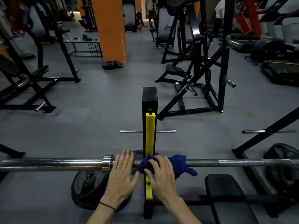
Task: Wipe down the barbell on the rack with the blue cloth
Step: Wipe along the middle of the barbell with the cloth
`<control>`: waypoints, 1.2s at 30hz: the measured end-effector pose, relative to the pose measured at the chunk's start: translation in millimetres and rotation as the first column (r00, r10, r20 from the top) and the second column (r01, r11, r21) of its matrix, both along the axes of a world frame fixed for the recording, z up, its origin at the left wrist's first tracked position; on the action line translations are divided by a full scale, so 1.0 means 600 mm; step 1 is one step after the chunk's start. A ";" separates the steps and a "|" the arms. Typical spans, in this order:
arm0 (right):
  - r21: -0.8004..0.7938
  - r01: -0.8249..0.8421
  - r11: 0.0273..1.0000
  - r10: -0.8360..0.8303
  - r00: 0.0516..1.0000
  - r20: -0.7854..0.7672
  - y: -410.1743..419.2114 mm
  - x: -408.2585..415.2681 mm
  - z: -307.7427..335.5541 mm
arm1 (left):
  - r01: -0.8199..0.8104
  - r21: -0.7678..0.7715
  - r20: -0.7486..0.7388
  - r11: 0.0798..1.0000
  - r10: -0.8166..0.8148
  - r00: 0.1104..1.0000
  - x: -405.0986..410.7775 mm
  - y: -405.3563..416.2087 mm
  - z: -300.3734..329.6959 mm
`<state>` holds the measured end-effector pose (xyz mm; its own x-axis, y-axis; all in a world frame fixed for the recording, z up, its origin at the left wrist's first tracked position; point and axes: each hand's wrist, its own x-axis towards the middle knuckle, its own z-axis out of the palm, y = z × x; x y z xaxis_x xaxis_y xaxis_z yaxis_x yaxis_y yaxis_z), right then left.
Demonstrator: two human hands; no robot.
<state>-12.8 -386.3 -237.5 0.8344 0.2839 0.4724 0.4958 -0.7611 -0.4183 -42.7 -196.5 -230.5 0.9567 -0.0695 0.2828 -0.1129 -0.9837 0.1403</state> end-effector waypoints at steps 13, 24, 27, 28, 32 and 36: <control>-0.222 -0.043 0.974 0.045 0.999 0.003 -0.121 -0.008 -0.014 | 0.000 -0.096 0.006 0.995 0.001 1.000 0.000 -0.012 0.002; -0.232 -0.059 0.971 0.060 0.998 -0.002 -0.077 -0.014 -0.013 | 0.006 -0.050 -0.013 0.999 -0.006 1.000 0.005 -0.006 0.000; -0.140 0.089 0.986 -0.094 0.995 -0.031 -0.128 -0.003 -0.017 | 0.011 -0.060 0.009 0.998 -0.010 1.000 0.013 -0.003 -0.001; -0.123 0.132 0.984 -0.140 0.988 -0.058 -0.124 0.000 -0.015 | 0.009 -0.047 0.016 0.999 -0.008 1.000 0.017 -0.004 -0.001; -0.162 0.093 0.982 -0.112 0.987 -0.111 -0.050 -0.002 -0.006 | 0.020 0.031 0.042 0.999 -0.022 0.999 0.032 -0.009 -0.002; -0.297 -0.056 0.953 0.039 0.997 -0.062 -0.054 0.005 -0.009 | 0.028 0.073 0.082 0.997 -0.034 0.996 0.034 -0.008 0.000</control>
<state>-9.7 -418.6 -242.9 0.8390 0.4444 0.3140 0.5168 -0.8315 -0.2037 -22.3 -201.1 -230.4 0.9273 -0.1212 0.3542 -0.1514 -0.9867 0.0587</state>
